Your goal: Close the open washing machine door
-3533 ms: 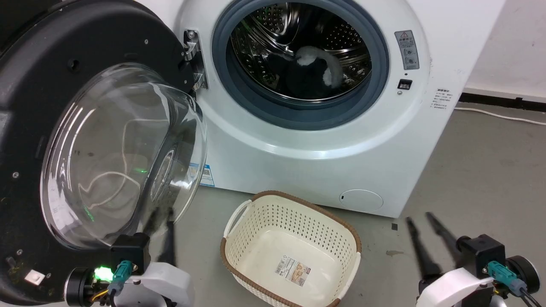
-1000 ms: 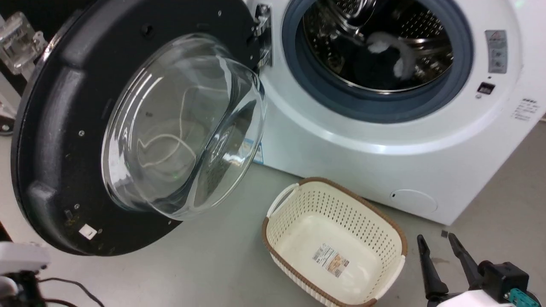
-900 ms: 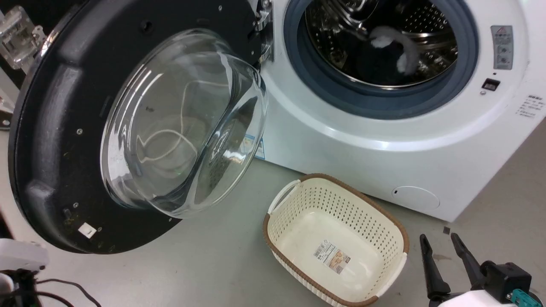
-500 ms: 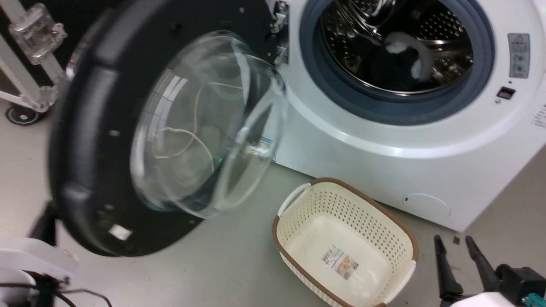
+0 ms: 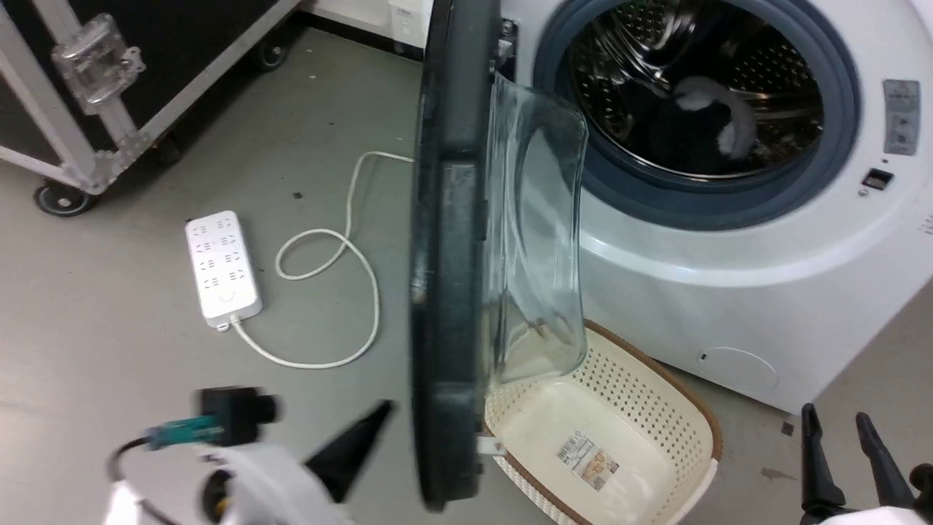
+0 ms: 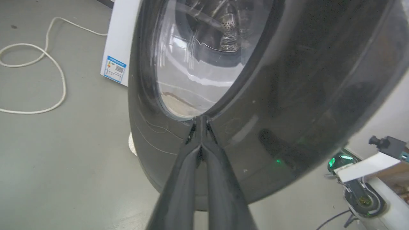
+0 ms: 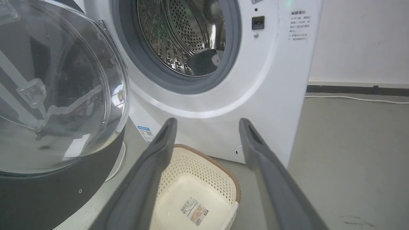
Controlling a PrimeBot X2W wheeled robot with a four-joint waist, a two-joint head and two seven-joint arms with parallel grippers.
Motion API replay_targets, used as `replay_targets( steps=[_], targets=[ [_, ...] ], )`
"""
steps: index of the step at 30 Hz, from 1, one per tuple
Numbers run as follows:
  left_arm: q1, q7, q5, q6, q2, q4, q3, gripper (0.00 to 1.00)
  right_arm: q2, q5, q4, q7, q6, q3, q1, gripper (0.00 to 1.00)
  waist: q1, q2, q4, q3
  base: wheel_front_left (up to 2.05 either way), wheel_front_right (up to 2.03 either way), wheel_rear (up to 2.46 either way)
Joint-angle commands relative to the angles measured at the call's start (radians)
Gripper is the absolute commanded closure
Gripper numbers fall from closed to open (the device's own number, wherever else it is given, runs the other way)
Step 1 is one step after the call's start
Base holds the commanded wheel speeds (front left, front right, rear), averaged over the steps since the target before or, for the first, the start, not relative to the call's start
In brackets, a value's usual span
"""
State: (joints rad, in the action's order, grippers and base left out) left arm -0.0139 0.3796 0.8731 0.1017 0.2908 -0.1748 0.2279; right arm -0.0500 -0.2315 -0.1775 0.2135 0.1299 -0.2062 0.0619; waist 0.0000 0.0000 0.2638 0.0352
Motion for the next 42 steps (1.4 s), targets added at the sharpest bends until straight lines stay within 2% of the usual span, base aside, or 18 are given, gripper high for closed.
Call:
replay_targets(
  steps=[1, 6, 15, 19, 20, 23, 26, 30, 31, 32, 35, 38, 40, 42],
  targets=[
    [0.032, 0.004, 0.028, 0.009, 0.004, -0.009, 0.036, 1.00, 0.000, -0.011, -0.005, 0.009, 0.001, -0.013, -0.006, 0.00, 0.0000, 0.0000, -0.015, 0.007, 0.00, 0.00, 0.00],
    [0.153, -0.018, 0.080, 0.014, 0.000, 0.002, 0.196, 1.00, 0.000, -0.020, -0.003, 0.020, 0.001, -0.034, -0.036, 0.00, 0.0000, 0.0000, -0.092, 0.055, 0.00, 0.00, 0.00],
    [0.439, -0.105, 0.161, 0.024, 0.003, 0.130, 0.436, 1.00, 0.000, -0.072, -0.038, 0.038, 0.001, -0.015, -0.079, 0.00, 0.0000, 0.0000, -0.319, 0.122, 0.00, 0.00, 0.00],
    [0.578, -0.180, 0.159, 0.028, -0.010, 0.281, 0.490, 1.00, 0.000, -0.102, -0.055, 0.047, 0.001, -0.001, -0.091, 0.00, 0.0000, 0.0000, -0.421, 0.145, 0.00, 0.00, 0.00],
    [0.677, -0.247, 0.128, 0.029, -0.042, 0.424, 0.500, 1.00, 0.000, -0.117, -0.059, 0.048, 0.001, 0.017, -0.100, 0.00, 0.0000, 0.0000, -0.482, 0.158, 0.00, 0.00, 0.00],
    [0.770, -0.322, 0.084, 0.029, -0.079, 0.580, 0.489, 1.00, 0.000, -0.122, -0.061, 0.048, 0.001, 0.034, -0.106, 0.00, 0.0000, 0.0000, -0.515, 0.160, 0.00, 0.00, 0.00],
    [0.848, -0.409, 0.046, 0.029, -0.110, 0.694, 0.470, 1.00, 0.000, -0.122, -0.062, 0.048, 0.001, 0.039, -0.104, 0.00, 0.0000, 0.0000, -0.526, 0.153, 0.00, 0.00, 0.00],
    [0.904, -0.531, 0.014, 0.028, -0.120, 0.742, 0.441, 1.00, 0.000, -0.116, -0.058, 0.048, 0.001, 0.024, -0.086, 0.00, 0.0000, 0.0000, -0.495, 0.123, 0.00, 0.00, 0.00],
    [0.906, -0.610, -0.043, -0.002, -0.087, 0.729, 0.417, 1.00, 0.000, -0.105, -0.054, 0.048, 0.001, 0.017, -0.063, 0.00, 0.0000, 0.0000, -0.452, 0.089, 0.00, 0.00, 0.00],
    [0.898, -0.624, -0.071, -0.022, -0.069, 0.717, 0.407, 1.00, 0.000, -0.101, -0.052, 0.048, 0.001, 0.015, -0.056, 0.00, 0.0000, 0.0000, -0.437, 0.078, 0.00, 0.00, 0.00],
    [0.854, -0.639, -0.187, -0.114, -0.001, 0.655, 0.377, 1.00, 0.000, -0.092, -0.041, 0.048, 0.001, 0.011, -0.044, 0.00, 0.0000, 0.0000, -0.394, 0.055, 0.00, 0.00, 0.00],
    [0.757, -0.641, -0.304, -0.199, 0.049, 0.522, 0.307, 1.00, 0.000, -0.087, -0.032, 0.048, 0.001, 0.012, -0.037, 0.00, 0.0000, 0.0000, -0.354, 0.039, 0.00, 0.00, 0.00],
    [0.668, -0.641, -0.347, -0.228, 0.066, 0.451, 0.263, 1.00, 0.000, -0.086, -0.028, 0.048, 0.001, 0.018, -0.035, 0.00, 0.0000, 0.0000, -0.333, 0.033, 0.00, 0.00, 0.00],
    [0.575, -0.641, -0.362, -0.239, 0.076, 0.412, 0.227, 1.00, 0.000, -0.085, -0.028, 0.048, 0.001, 0.030, -0.032, 0.00, 0.0000, 0.0000, -0.315, 0.025, 0.00, 0.00, 0.00]
  ],
)
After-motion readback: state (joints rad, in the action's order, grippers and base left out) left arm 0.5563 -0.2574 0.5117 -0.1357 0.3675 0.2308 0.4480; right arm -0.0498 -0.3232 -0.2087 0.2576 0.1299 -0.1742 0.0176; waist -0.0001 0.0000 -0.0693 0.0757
